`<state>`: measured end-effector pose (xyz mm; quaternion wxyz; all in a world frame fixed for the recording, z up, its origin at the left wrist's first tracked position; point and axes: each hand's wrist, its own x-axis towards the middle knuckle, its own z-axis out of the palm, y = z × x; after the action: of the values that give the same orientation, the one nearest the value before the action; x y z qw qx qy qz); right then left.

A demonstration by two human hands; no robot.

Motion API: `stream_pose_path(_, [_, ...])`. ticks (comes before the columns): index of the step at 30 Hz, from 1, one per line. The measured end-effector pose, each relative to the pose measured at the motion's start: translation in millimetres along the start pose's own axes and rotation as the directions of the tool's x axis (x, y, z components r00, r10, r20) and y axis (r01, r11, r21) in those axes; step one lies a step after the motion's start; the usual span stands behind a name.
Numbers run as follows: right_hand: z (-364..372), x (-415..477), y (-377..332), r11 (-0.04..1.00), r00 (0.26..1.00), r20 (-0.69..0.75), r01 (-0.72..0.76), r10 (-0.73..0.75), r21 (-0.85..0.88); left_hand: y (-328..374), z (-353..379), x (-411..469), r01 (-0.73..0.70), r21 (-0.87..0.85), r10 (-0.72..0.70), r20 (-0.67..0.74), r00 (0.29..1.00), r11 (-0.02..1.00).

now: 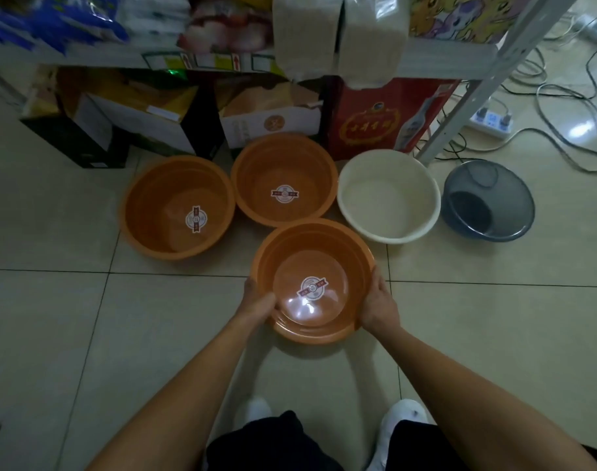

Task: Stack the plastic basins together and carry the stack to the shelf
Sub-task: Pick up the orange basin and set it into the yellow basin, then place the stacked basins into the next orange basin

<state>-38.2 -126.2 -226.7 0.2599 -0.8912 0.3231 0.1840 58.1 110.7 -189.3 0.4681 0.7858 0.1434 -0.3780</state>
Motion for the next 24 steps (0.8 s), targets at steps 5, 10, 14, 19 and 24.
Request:
stream_pose_path(5, [6.3, 19.2, -12.1, 0.980, 0.992, 0.014, -0.125, 0.128, -0.155, 1.2, 0.5, 25.8, 0.076, 0.083, -0.073, -0.037, 0.997, 0.994])
stream_pose_path(10, [-18.6, 62.3, -76.7, 0.999, 0.996, -0.088, 0.027, -0.023, 0.046, 49.6, -20.9, 52.9, 0.123, 0.020, -0.115, -0.232, 0.966, 0.992])
stream_pose_path(14, [-24.3, 111.4, -134.5, 0.982, 0.991, -0.050, 0.132, -0.127, 0.133, 78.7, -35.9, 104.6, 0.003, -0.218, -0.048, -0.202, 0.978, 0.976])
stream_pose_path(19, [-11.9, 170.6, -167.1, 0.994, 0.975, 0.220, -0.044, 0.020, 0.103, 86.4, -48.3, 149.1, 0.093, -0.533, -0.143, -0.052, 0.988, 0.841])
stream_pose_path(24, [-20.0, 162.2, -162.0, 0.985, 0.992, 0.072, -0.116, 0.107, 0.127, 87.0, -46.8, 154.8, 0.090, -0.610, -0.177, -0.085, 0.980, 0.788])
